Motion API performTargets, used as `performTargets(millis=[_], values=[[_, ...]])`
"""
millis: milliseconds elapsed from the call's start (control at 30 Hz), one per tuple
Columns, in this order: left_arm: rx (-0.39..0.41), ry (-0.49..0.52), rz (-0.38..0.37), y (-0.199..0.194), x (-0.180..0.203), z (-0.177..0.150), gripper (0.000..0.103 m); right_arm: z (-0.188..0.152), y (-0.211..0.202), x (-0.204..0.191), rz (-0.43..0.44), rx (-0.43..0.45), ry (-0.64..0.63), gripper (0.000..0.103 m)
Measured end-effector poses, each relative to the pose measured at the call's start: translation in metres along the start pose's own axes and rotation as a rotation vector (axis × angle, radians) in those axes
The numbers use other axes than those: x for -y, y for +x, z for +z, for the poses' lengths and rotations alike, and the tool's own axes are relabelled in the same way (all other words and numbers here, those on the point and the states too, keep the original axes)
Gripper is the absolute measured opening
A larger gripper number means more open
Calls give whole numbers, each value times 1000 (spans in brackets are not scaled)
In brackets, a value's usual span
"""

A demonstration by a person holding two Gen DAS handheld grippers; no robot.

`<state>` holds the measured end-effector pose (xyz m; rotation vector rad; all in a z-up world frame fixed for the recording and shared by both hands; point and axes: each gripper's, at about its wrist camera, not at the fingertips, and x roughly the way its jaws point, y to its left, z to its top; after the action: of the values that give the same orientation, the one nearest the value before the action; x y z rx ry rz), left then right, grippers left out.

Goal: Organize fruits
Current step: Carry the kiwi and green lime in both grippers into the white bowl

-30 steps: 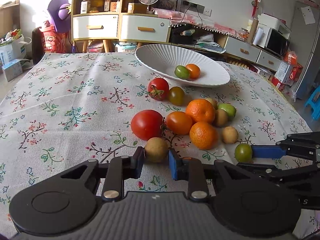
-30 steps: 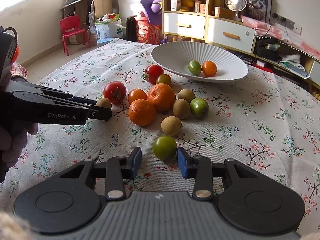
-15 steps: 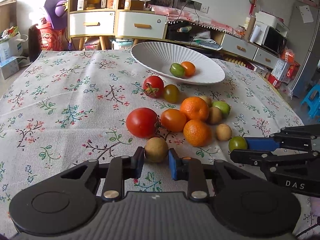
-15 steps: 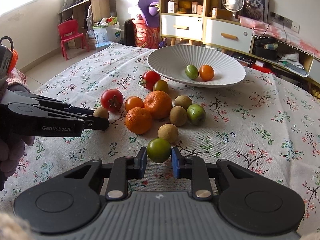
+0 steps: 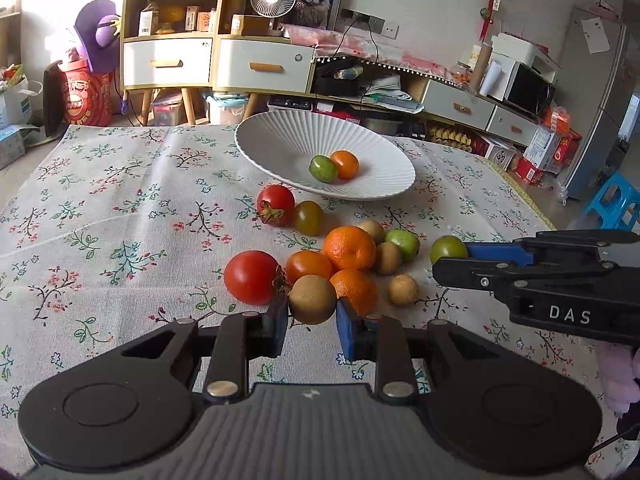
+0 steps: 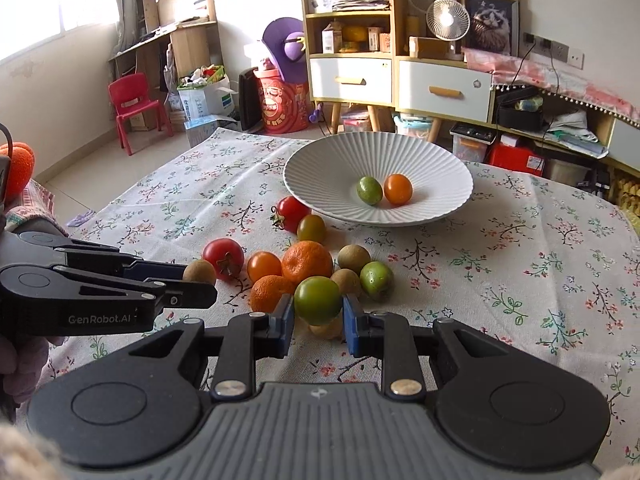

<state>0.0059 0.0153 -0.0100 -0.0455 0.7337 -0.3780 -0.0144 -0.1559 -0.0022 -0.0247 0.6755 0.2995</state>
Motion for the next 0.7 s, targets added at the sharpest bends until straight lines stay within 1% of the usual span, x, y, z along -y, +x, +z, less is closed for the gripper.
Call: performTargets(millis=[233,433,567,700], values=[[19,-2,-22,1,12,17,19,21,1,8,-15,53,50,23],[41,7,-28,3,20,29,19,30,0,17,-29,92,65,23],[57,32,-15,7,24,34,19,33,5,22,-33,92,67,23],[67,21,-11,11,18,43,19,36,13,30,-34,83,67,23]])
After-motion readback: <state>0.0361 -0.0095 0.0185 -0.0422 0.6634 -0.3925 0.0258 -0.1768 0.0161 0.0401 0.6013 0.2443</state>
